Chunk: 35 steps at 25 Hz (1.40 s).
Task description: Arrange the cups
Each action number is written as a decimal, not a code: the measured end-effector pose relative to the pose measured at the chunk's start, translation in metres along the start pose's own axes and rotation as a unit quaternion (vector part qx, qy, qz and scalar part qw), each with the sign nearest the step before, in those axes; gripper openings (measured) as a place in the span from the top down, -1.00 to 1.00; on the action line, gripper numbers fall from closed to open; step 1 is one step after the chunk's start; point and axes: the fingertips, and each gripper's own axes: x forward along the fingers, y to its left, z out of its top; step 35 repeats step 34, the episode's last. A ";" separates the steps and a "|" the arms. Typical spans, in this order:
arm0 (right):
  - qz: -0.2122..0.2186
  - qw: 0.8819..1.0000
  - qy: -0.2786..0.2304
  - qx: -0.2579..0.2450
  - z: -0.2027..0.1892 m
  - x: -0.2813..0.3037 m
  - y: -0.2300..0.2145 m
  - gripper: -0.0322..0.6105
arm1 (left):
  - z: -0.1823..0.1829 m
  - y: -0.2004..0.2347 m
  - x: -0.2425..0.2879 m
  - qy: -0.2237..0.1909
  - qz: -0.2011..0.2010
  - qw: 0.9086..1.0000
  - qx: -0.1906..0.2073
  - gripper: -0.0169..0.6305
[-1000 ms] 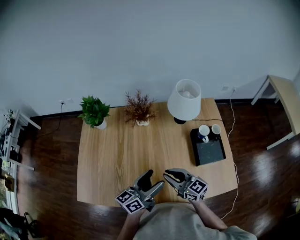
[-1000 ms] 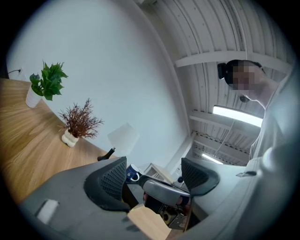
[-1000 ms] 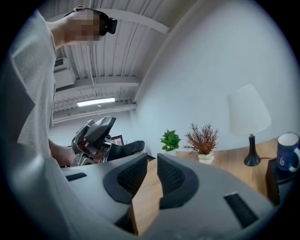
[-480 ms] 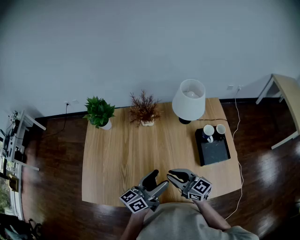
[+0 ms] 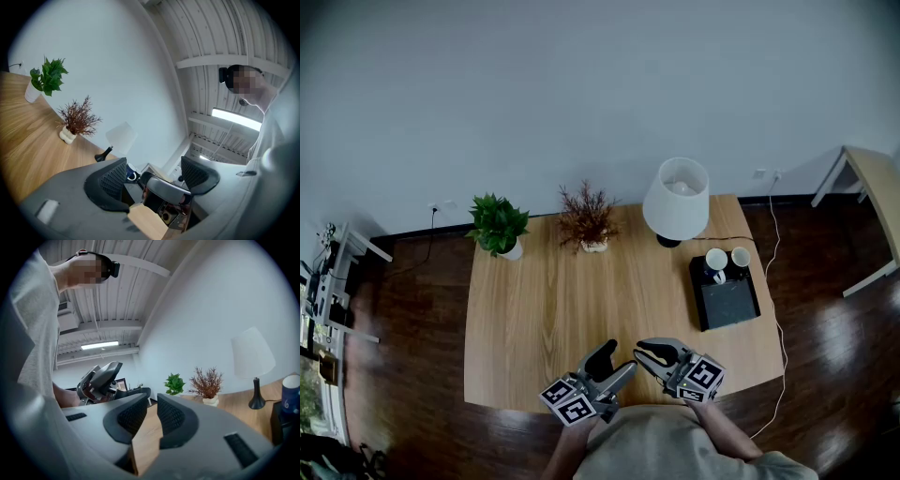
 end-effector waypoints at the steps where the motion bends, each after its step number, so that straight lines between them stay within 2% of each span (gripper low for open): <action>1: 0.002 1.000 0.000 -0.001 0.000 0.000 0.001 0.70 | -0.001 0.000 0.000 0.000 0.000 1.000 0.000 -0.20; 12: 0.027 1.000 0.011 -0.010 -0.003 0.001 0.013 0.71 | -0.003 0.000 0.001 0.002 0.002 1.000 -0.001 -0.20; 35: 0.039 0.999 0.025 -0.011 -0.010 0.001 0.019 0.71 | -0.009 -0.004 0.004 0.016 -0.001 1.000 -0.003 -0.20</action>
